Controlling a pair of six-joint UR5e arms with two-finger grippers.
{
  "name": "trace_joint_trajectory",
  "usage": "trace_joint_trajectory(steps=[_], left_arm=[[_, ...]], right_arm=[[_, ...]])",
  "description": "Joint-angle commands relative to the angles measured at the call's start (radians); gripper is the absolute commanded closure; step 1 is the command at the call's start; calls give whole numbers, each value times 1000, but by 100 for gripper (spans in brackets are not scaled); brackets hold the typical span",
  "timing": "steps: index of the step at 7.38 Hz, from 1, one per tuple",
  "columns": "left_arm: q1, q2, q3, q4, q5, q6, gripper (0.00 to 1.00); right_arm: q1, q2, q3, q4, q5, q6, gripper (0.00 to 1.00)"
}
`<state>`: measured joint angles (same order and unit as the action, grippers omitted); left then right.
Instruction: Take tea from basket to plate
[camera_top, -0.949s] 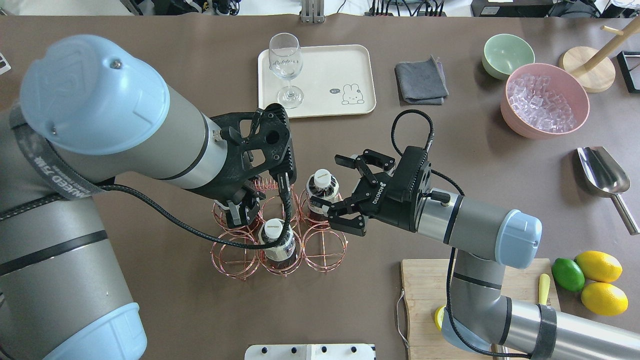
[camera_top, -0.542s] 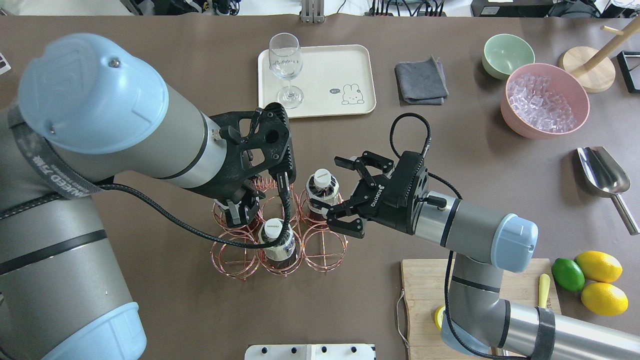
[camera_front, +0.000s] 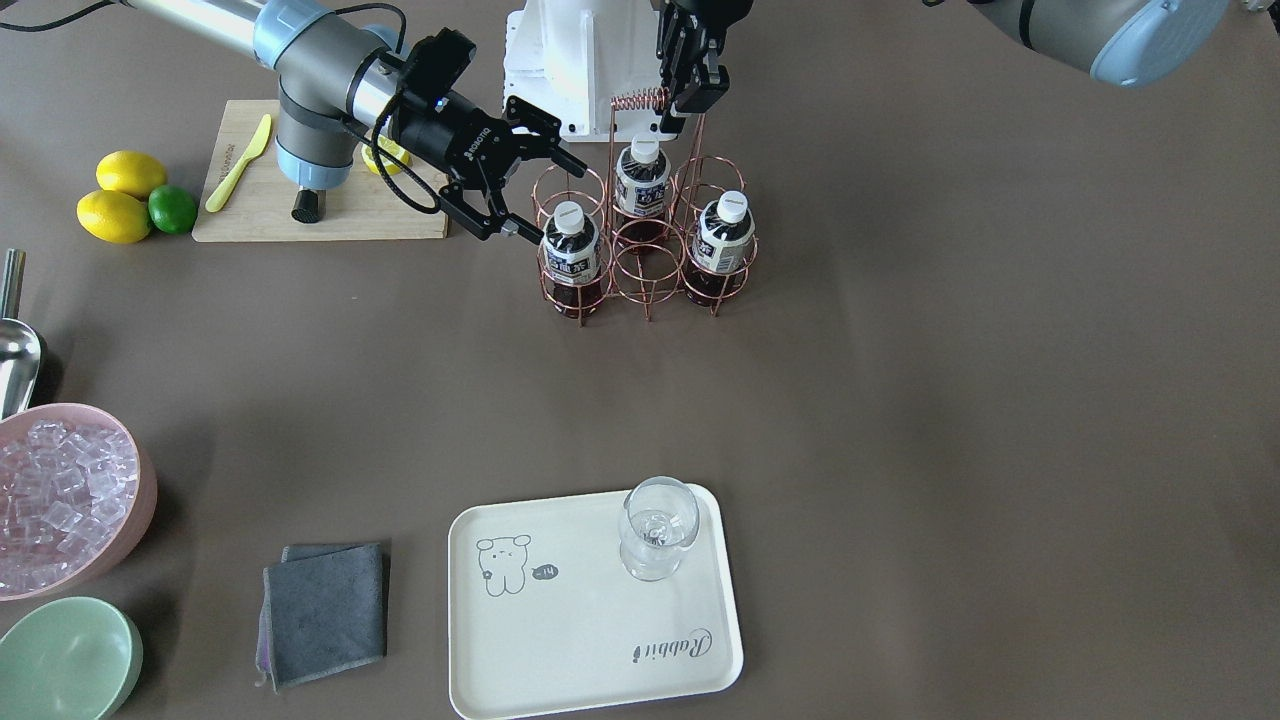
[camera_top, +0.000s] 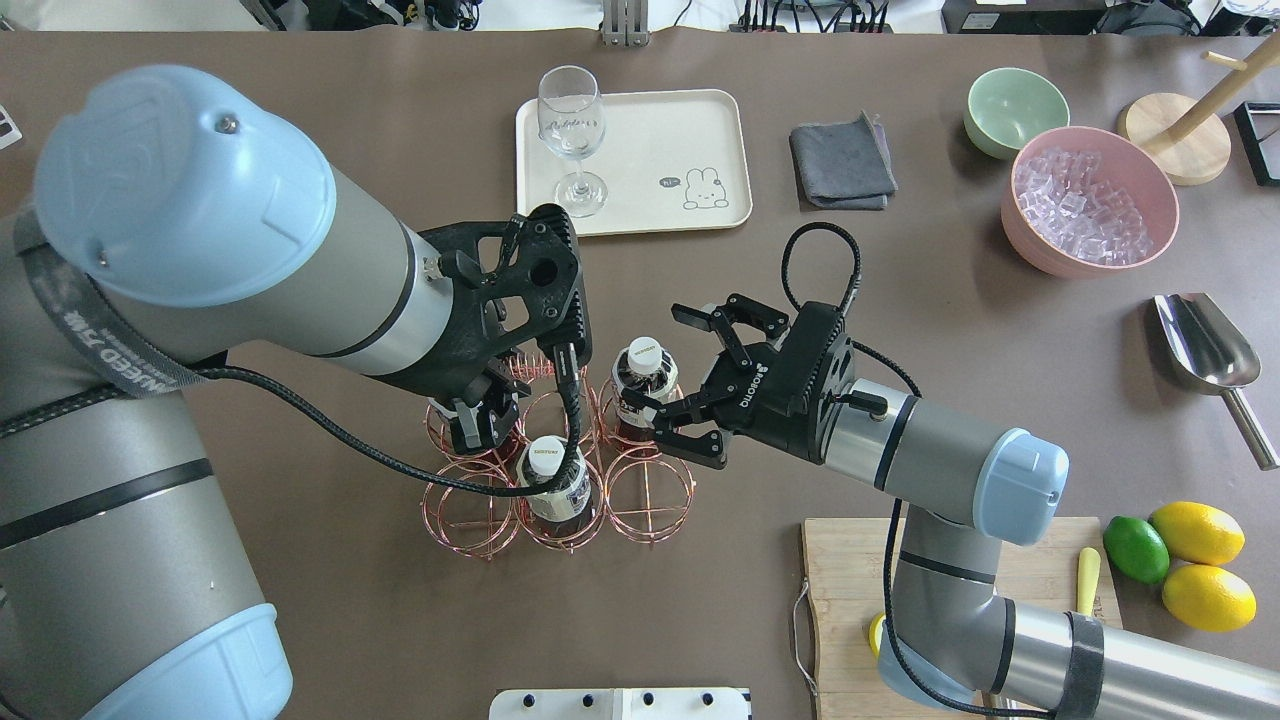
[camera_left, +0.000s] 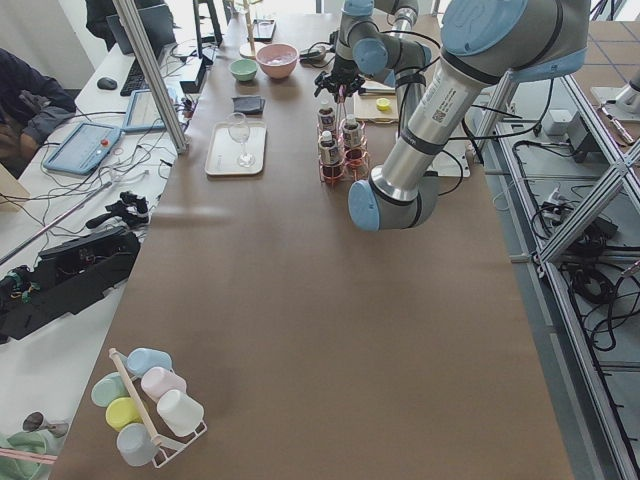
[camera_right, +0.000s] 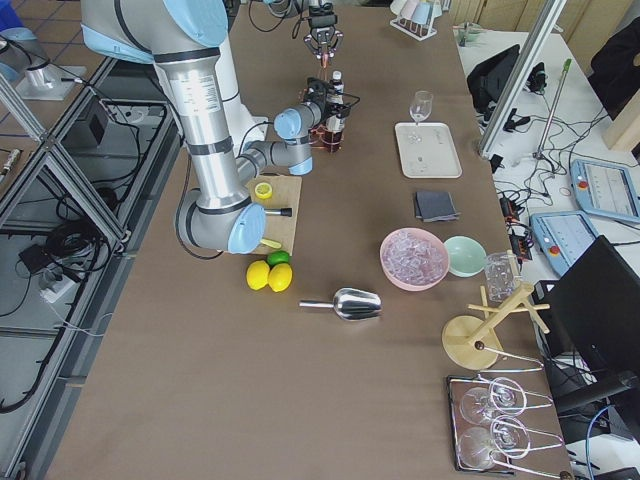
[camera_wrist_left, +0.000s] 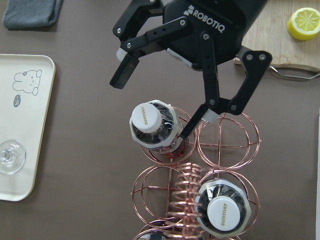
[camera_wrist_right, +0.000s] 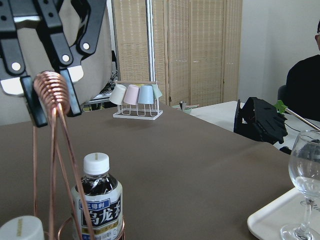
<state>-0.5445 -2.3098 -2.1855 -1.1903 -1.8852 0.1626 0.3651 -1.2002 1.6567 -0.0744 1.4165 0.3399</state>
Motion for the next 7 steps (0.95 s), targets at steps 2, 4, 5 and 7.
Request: trace_joint_trajectory(steps=[2,4,5,7], left_arm=[[0,1,1,1,0,0,100],[0,1,0,2,0,0,100],[0,1,1,2,0,0,100],[-2,3,0,5,0,2,100]], right_arm=[[-2,11,-24,-1,-11,2,0],[-2,37,-47,-5,-22,2,0],[-2,44,-49,-5,-22,2,3],[-2,41,-51,-7,-22,2,58]])
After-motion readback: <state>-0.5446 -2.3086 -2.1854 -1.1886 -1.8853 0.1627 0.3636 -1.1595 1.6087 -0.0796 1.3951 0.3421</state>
